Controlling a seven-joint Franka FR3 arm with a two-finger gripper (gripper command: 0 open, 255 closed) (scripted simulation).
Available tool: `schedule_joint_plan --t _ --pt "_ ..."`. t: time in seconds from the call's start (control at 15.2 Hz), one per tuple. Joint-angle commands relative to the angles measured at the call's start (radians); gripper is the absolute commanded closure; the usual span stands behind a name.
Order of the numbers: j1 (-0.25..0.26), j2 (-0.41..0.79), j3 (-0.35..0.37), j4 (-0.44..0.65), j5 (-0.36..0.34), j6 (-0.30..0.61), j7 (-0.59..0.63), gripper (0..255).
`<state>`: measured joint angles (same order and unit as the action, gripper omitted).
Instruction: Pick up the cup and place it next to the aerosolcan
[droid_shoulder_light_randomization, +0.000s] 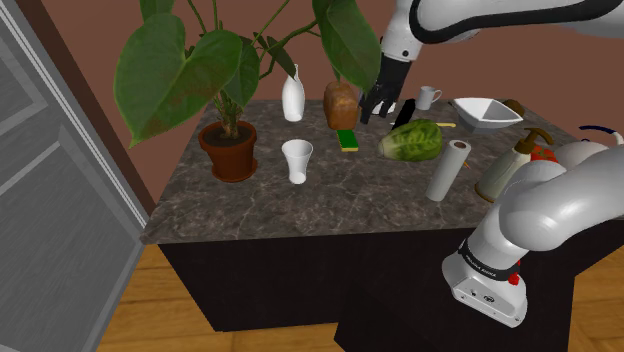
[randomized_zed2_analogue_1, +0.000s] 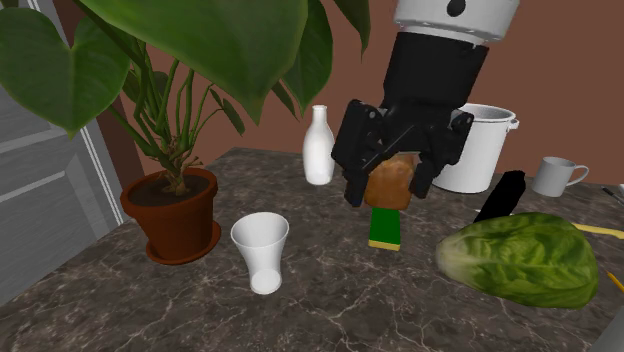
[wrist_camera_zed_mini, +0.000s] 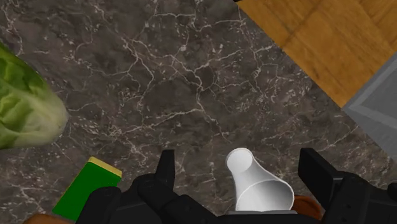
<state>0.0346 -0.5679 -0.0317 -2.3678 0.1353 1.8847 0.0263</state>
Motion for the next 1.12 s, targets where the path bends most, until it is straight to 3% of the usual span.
schedule_joint_plan --t 0.0,0.53,1.06 --pt "0.004 0.055 0.001 0.0 0.018 0.067 0.003 0" --pt "0.03 0.326 0.005 0.068 0.102 0.305 0.005 0" --pt "0.05 0.615 0.011 0.226 0.202 0.47 -0.016 0"
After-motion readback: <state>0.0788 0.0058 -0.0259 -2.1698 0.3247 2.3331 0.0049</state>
